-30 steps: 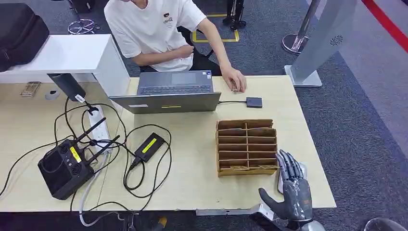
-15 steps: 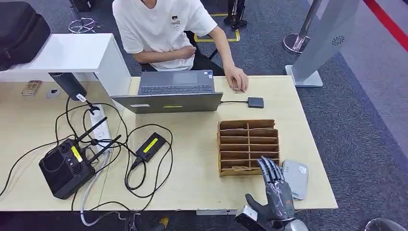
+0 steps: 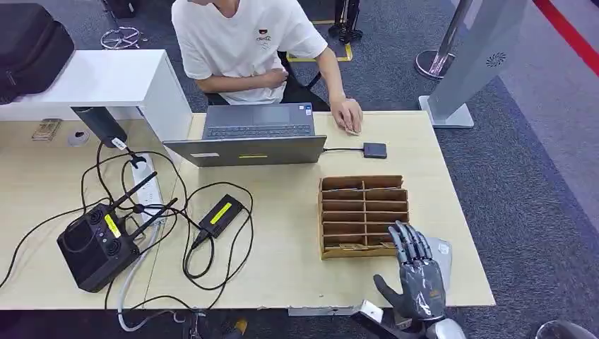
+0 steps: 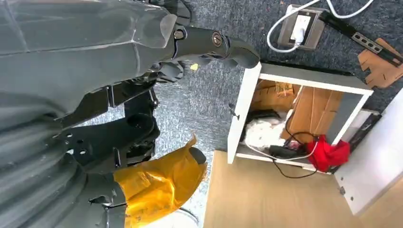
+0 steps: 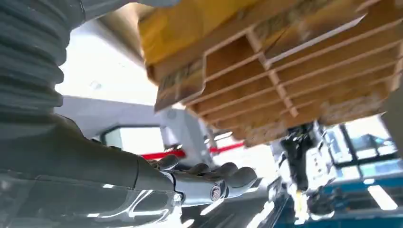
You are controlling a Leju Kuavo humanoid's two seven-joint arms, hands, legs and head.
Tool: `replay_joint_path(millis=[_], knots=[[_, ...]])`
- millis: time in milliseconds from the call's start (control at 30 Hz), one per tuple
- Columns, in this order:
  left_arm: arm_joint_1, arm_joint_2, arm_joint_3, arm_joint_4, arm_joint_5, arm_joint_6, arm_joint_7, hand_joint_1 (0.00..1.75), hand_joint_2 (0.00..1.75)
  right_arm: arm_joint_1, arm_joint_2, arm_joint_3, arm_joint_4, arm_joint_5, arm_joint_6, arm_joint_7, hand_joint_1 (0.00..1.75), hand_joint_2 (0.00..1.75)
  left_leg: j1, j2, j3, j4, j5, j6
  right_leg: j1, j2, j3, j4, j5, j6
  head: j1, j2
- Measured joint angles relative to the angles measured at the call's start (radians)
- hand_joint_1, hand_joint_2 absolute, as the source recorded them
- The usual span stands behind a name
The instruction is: Pass the card to the sensor for recognition and then transmit it.
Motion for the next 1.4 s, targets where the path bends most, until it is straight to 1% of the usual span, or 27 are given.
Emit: replay_joint_path(millis=[33, 133, 367, 600, 967, 1233, 1400], knots=[[0.000, 0.000, 0.001, 0.000, -0.001, 0.000, 0.002, 0.00, 1.75, 0.000, 0.013, -0.026, -0.003, 0.003, 0.000, -0.008, 0.00, 1.75, 0.000, 0.000, 0.000, 0.000, 0.000, 0.000, 0.000, 0.000, 0.000, 0.000, 0.000, 0.000, 0.000, 0.000], [0.000, -0.003, 0.007, 0.000, -0.001, 0.000, 0.005, 0.00, 1.75, 0.000, 0.036, -0.073, -0.006, 0.010, 0.000, -0.020, 0.00, 1.75, 0.000, 0.000, 0.000, 0.000, 0.000, 0.000, 0.000, 0.000, 0.001, 0.000, 0.000, 0.000, 0.000, 0.000], [-0.001, -0.007, 0.015, -0.003, -0.001, 0.001, 0.011, 0.00, 1.75, -0.002, 0.064, -0.111, 0.001, 0.010, 0.000, -0.034, 0.00, 1.75, 0.000, 0.000, 0.001, 0.000, 0.000, 0.000, 0.000, 0.000, 0.001, 0.000, 0.000, 0.000, 0.000, 0.000], [-0.002, -0.008, 0.016, -0.006, -0.003, 0.002, 0.019, 0.00, 1.75, -0.020, 0.083, -0.112, 0.046, 0.030, 0.000, -0.038, 0.00, 1.75, 0.000, 0.000, 0.001, 0.000, 0.000, 0.000, 0.000, -0.001, 0.001, 0.000, 0.000, 0.000, 0.000, 0.000], [-0.004, -0.015, 0.021, -0.007, -0.005, 0.009, 0.027, 0.00, 1.75, -0.048, 0.117, -0.078, 0.135, 0.034, 0.000, -0.038, 0.00, 1.75, 0.000, -0.003, 0.001, 0.000, 0.002, 0.001, 0.000, -0.004, 0.003, 0.000, 0.000, 0.000, 0.000, 0.000], [-0.005, -0.016, 0.028, -0.007, 0.000, 0.011, 0.029, 0.00, 1.75, -0.052, 0.120, -0.071, 0.155, 0.034, 0.000, -0.037, 0.00, 1.75, -0.001, -0.003, 0.002, 0.000, 0.002, 0.002, -0.001, -0.004, 0.003, 0.000, 0.000, 0.000, 0.000, 0.000], [-0.006, -0.016, 0.032, -0.007, 0.002, 0.011, 0.032, 0.00, 1.75, -0.053, 0.120, -0.073, 0.155, 0.056, 0.000, -0.034, 0.00, 1.75, -0.001, -0.002, 0.003, 0.000, 0.002, 0.002, 0.000, -0.004, 0.003, 0.000, 0.000, 0.000, 0.000, 0.000]])
